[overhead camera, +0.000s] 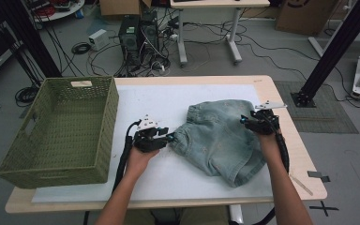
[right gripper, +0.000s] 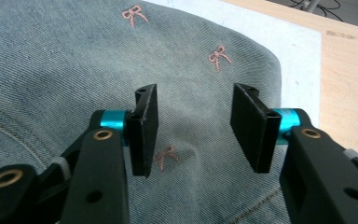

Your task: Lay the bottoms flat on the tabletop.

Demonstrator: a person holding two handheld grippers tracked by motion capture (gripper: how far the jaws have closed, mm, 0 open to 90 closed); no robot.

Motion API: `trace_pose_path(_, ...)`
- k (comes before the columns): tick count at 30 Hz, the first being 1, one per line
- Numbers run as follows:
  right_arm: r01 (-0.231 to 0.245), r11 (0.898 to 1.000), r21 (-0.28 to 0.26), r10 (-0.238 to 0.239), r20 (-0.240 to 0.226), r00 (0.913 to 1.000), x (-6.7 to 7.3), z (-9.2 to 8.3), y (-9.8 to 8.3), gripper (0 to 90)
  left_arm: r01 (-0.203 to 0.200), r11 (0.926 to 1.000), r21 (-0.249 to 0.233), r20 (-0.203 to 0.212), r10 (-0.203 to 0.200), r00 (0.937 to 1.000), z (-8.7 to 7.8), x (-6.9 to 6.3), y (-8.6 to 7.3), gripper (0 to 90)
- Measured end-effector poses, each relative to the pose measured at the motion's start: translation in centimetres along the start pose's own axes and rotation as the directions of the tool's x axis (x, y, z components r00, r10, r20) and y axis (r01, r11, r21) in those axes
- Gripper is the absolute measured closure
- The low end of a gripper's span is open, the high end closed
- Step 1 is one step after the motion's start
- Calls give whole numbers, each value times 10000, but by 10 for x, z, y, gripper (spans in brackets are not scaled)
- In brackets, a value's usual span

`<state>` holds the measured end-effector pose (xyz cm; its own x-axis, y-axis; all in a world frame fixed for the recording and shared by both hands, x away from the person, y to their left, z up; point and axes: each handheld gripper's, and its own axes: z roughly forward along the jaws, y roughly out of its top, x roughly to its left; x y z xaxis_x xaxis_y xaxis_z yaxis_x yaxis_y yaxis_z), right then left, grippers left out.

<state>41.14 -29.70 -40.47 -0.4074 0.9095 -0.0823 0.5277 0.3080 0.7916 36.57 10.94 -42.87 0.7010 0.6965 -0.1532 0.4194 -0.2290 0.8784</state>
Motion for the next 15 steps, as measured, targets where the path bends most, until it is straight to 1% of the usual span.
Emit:
trace_pose_path(2,-148,9999,4,148,42,9999,-1,-1,-1,505,167,9999,29,241,-168,9996,3,-2,-1,465)
trace_pose_path(3,-155,9999,12,155,12,9999,-2,-1,-2,496,157,9999,61,319,-159,9994,5,-4,-1,435)
trace_pose_path(5,-228,9997,59,228,-3,9997,-3,0,-2,489,130,9996,252,319,-138,9994,10,-6,-2,361)
trace_pose_path(6,-252,9997,55,252,-8,9997,-3,0,-2,489,175,9993,345,271,-184,9995,14,-8,-2,340)
trace_pose_path(9,-187,9998,21,187,-45,9998,-1,0,-2,489,186,9971,742,284,-208,9994,23,-12,-3,339)
trace_pose_path(10,-169,9998,50,170,-59,9998,-1,0,-2,489,132,9960,881,261,-155,9995,26,-12,-3,340)
trace_pose_path(11,-171,9998,58,171,-83,9998,-1,0,-2,489,72,9948,1013,233,-96,9997,28,-13,-4,362)
trace_pose_path(12,-178,9998,63,179,-87,9998,-1,0,-2,489,142,9947,1021,351,-178,9992,29,-14,-4,436)
trace_pose_path(13,-171,9998,50,172,-106,9998,-1,0,-2,489,45,9942,1078,418,-91,9991,31,-15,-5,517)
trace_pose_path(15,-173,9998,42,173,-119,9998,-1,0,-2,489,-155,9934,1137,286,123,9995,33,-21,-4,658)
